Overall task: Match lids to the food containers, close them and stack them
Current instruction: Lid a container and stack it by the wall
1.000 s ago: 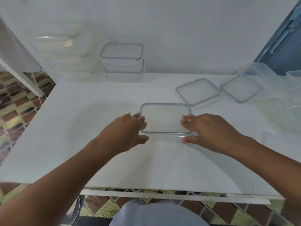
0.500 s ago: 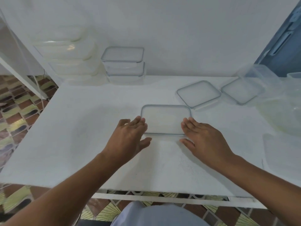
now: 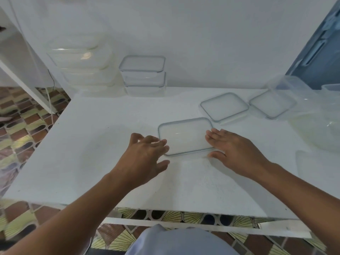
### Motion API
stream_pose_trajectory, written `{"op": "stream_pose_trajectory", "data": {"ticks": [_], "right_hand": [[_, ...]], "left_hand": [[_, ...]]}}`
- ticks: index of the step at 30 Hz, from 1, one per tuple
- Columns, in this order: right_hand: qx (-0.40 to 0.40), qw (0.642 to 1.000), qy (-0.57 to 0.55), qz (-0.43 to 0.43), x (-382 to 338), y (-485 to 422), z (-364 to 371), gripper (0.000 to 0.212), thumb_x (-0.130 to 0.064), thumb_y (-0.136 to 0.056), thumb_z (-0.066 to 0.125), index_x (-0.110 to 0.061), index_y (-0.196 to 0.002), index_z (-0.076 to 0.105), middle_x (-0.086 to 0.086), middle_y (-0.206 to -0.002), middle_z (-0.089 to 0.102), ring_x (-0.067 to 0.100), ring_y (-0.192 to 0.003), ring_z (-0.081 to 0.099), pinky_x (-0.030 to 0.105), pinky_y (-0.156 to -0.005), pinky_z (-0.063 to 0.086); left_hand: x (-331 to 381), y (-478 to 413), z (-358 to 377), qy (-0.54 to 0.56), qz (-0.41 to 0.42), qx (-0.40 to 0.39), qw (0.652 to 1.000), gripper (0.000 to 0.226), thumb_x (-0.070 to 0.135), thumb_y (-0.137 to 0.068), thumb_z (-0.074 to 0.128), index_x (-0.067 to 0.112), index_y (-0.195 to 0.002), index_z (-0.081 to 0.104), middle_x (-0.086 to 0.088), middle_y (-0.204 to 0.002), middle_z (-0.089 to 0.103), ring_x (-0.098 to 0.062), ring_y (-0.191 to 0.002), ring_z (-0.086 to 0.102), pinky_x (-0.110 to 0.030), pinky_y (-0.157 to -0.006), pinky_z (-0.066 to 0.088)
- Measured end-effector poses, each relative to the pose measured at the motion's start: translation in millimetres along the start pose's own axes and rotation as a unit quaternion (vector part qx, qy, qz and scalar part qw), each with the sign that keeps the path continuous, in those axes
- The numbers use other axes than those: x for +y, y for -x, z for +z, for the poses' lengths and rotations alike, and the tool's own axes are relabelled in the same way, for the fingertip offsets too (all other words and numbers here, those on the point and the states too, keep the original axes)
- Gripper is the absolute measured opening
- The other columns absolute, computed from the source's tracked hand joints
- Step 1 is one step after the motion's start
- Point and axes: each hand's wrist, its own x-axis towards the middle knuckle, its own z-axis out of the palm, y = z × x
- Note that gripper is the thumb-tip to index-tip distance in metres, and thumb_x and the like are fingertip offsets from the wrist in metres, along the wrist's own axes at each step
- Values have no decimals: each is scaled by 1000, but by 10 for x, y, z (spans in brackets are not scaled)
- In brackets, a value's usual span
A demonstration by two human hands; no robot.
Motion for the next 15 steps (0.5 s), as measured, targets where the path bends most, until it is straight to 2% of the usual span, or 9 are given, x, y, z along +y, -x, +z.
{"op": "stream_pose_trajectory", "data": {"ticks": [2, 4, 8, 9, 12, 15], "right_hand": [[3, 1000, -8, -8, 73, -39, -27, 53, -22, -77, 86, -8, -125, 70, 6, -131, 67, 18, -123, 60, 20, -111, 22], [-13, 1000, -21, -12, 101, -114, -93, 54, -20, -74, 88, -12, -125, 71, 2, -131, 66, 14, -126, 56, 16, -109, 21], [-81, 994, -69, 12, 228, -331, -124, 48, -23, -94, 69, -27, -140, 57, -17, -147, 49, 1, -142, 34, 13, -110, 17], [-84, 994, -74, 10, 251, -387, -108, 47, -20, -94, 69, -26, -140, 58, -17, -146, 50, 4, -143, 36, 15, -110, 21], [-82, 995, -63, -4, 268, -523, -70, 47, -11, -93, 70, -25, -137, 61, -14, -142, 55, 15, -139, 47, 36, -110, 40], [-90, 996, 0, -12, 232, -632, -64, 48, -8, -96, 62, -26, -140, 58, -13, -144, 54, 19, -137, 50, 43, -104, 44]], "left_hand": [[68, 88, -47, -7, 15, -5, 1000, 40, 45, -83, 80, 22, -115, 76, 4, -128, 72, -17, -117, 67, -49, -96, 40], [158, 148, -87, -14, 27, -13, 999, 40, 50, -87, 73, 25, -118, 76, 7, -129, 71, -15, -116, 66, -47, -97, 38], [380, 155, -132, -5, 55, -18, 998, 30, 41, -87, 63, 28, -108, 78, 11, -117, 75, -12, -107, 65, -44, -94, 35], [425, 146, -130, 6, 65, -18, 998, 25, 36, -86, 64, 28, -104, 79, 13, -115, 76, -11, -106, 65, -43, -93, 33], [515, 89, -89, 24, 90, -16, 995, 20, 24, -84, 70, 30, -101, 78, 15, -116, 75, -12, -108, 64, -44, -92, 33], [563, 13, -29, 40, 87, -11, 995, 25, 19, -82, 78, 31, -105, 78, 15, -121, 74, -12, -108, 65, -45, -90, 38]]}}
